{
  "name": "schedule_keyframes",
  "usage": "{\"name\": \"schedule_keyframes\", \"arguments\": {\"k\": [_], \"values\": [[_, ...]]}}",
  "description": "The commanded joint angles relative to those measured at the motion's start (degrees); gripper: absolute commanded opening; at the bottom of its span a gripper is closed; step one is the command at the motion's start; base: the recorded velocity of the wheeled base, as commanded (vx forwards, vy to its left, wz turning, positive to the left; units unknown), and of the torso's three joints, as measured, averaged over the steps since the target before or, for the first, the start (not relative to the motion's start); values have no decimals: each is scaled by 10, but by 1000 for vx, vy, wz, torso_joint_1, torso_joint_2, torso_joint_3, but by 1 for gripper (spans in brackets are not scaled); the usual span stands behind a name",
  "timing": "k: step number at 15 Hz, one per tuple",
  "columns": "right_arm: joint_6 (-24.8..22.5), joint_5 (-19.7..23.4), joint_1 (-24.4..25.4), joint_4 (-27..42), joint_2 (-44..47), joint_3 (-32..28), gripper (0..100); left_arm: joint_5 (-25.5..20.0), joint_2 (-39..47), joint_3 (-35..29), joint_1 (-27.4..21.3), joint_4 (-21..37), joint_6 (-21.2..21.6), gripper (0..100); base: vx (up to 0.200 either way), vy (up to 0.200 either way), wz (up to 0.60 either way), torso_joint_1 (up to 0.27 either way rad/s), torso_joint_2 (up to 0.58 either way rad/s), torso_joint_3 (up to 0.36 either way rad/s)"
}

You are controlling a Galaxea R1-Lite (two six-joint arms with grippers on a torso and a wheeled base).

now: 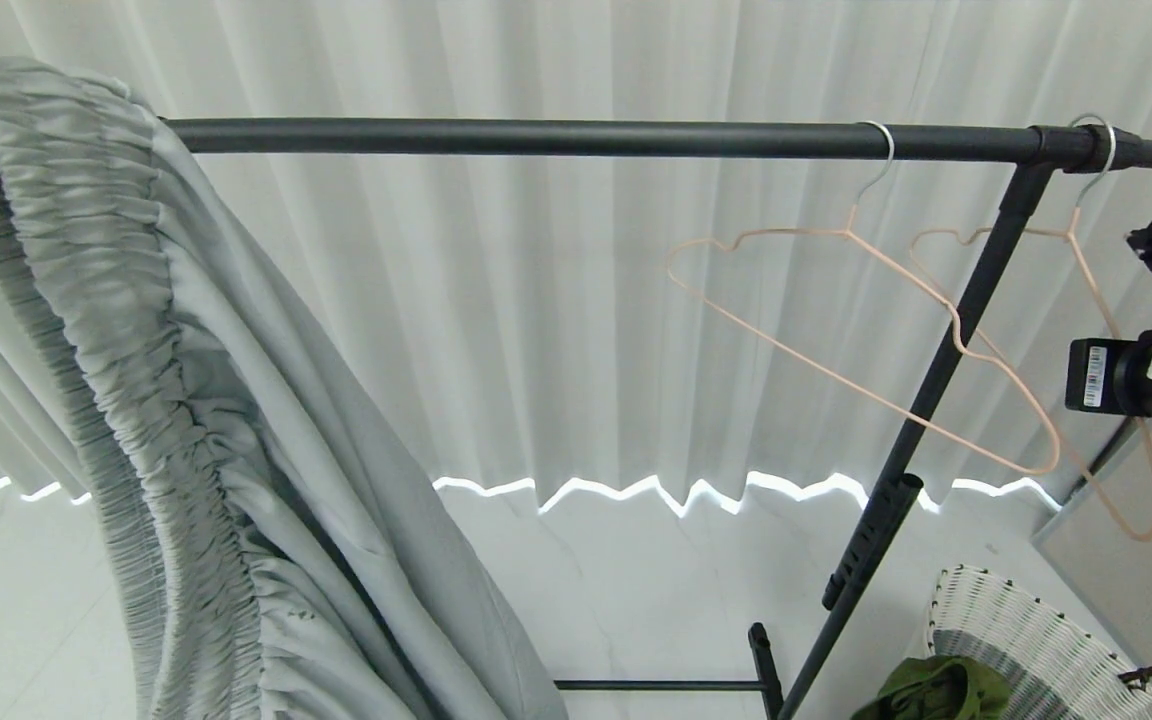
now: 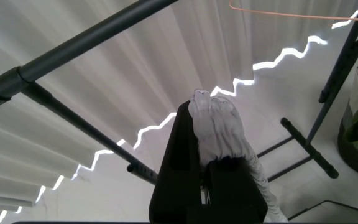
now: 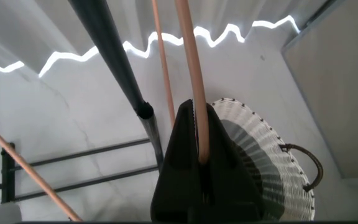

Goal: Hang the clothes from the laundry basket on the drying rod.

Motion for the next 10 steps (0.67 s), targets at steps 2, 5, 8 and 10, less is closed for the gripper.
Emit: {"name": "schedule_keyframes", "arguments": {"k": [2,5,8,10], "values": [[0,2,0,-1,-38,0,0,0,-5,2,0,1,1,0,0,0,0,0,0,0],[-5,3,3,23,-86,12,0,0,-11,3,1,1,1,0,0,0,0,0,0,0],[-5,4,3,63,-140,19,0,6,-25,28,12,1,3,0,0,0,0,0,0,0],[-6,7,3,92,-167,23,0,13,-26,36,29,1,3,0,-200,0,0,2,0,2]]}}
